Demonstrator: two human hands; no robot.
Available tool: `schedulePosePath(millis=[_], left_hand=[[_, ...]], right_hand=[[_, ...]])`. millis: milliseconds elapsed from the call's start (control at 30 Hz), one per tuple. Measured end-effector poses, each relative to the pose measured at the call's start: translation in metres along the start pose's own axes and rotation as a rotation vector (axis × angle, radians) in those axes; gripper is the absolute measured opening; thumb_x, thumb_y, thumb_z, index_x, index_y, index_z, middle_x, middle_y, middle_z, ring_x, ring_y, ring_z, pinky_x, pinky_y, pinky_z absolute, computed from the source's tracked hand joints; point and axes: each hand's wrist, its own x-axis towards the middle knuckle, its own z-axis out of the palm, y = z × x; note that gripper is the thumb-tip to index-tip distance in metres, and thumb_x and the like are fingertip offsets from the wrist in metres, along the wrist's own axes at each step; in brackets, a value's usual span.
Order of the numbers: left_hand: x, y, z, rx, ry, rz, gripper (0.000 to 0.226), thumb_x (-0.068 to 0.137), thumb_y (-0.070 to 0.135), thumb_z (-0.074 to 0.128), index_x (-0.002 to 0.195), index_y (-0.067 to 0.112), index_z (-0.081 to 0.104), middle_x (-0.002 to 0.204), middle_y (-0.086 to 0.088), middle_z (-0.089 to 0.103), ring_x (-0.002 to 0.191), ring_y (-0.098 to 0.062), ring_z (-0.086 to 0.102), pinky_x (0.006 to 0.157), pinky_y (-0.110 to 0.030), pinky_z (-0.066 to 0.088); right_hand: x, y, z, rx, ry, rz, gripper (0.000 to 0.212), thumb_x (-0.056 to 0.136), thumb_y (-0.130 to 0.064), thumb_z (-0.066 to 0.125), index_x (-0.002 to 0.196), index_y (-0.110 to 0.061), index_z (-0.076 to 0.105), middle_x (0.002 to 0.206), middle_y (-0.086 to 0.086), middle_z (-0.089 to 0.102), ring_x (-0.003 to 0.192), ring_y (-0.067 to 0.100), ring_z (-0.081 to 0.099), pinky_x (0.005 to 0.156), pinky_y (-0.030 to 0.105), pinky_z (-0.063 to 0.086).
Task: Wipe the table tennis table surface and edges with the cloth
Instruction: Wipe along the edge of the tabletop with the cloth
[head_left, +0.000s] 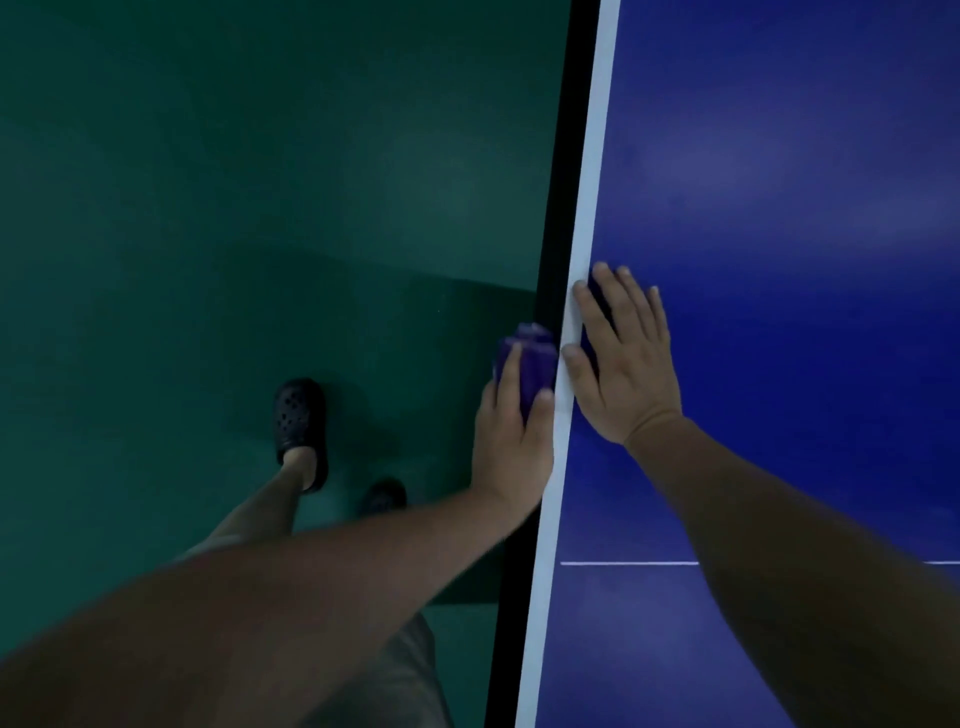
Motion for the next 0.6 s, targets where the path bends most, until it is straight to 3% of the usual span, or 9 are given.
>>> schedulePosePath(millis=[167, 267, 367, 500, 600], left_hand=[[0.071, 0.040, 0.002, 0.018, 0.014, 0.095, 0.054, 0.103, 0.037, 0.045, 0.155, 0.036, 0.029, 0.142, 0.001, 0.046, 0.118, -0.001, 0.045, 0.089, -0.003, 0.029], [0.031, 0.022, -0.003, -0.002, -0.017, 0.120, 0.055, 0.104, 0.036, 0.047, 0.156, 0.035, 0.030, 0.146, 0.008, 0.044, 0.128, 0.005, 0.042, 0.100, -0.003, 0.028], [-0.025, -0.004, -0.010, -0.004, -0.093, 0.054, 0.057, 0.102, 0.049, 0.041, 0.155, 0.049, 0.020, 0.153, 0.017, 0.035, 0.138, 0.008, 0.032, 0.106, -0.004, 0.025], [-0.024, 0.001, -0.008, -0.003, -0.100, -0.031, 0.054, 0.099, 0.049, 0.041, 0.146, 0.059, 0.017, 0.150, 0.017, 0.034, 0.131, 0.020, 0.028, 0.099, 0.003, 0.021], [0.022, 0.022, -0.004, -0.011, -0.040, -0.020, 0.058, 0.099, 0.043, 0.042, 0.154, 0.044, 0.026, 0.149, 0.011, 0.037, 0.123, 0.020, 0.033, 0.098, 0.002, 0.022]], right_hand=[[0.002, 0.001, -0.001, 0.013, 0.014, 0.022, 0.057, 0.103, -0.041, 0.036, 0.153, -0.013, 0.038, 0.162, 0.010, 0.030, 0.153, 0.027, 0.020, 0.122, 0.056, 0.016], [0.001, 0.001, 0.001, 0.018, 0.017, 0.015, 0.056, 0.103, -0.038, 0.035, 0.152, -0.012, 0.039, 0.162, 0.010, 0.030, 0.152, 0.029, 0.020, 0.121, 0.057, 0.017], [0.000, 0.002, 0.003, 0.014, 0.017, 0.003, 0.055, 0.104, -0.037, 0.033, 0.152, -0.012, 0.039, 0.162, 0.010, 0.030, 0.152, 0.029, 0.020, 0.121, 0.057, 0.018], [-0.001, 0.002, 0.005, 0.021, 0.021, 0.010, 0.055, 0.102, -0.036, 0.036, 0.151, -0.012, 0.040, 0.162, 0.010, 0.030, 0.152, 0.029, 0.020, 0.121, 0.058, 0.019], [-0.001, 0.002, 0.005, 0.017, 0.009, 0.005, 0.055, 0.102, -0.037, 0.038, 0.152, -0.013, 0.039, 0.162, 0.010, 0.030, 0.153, 0.029, 0.020, 0.121, 0.057, 0.018]])
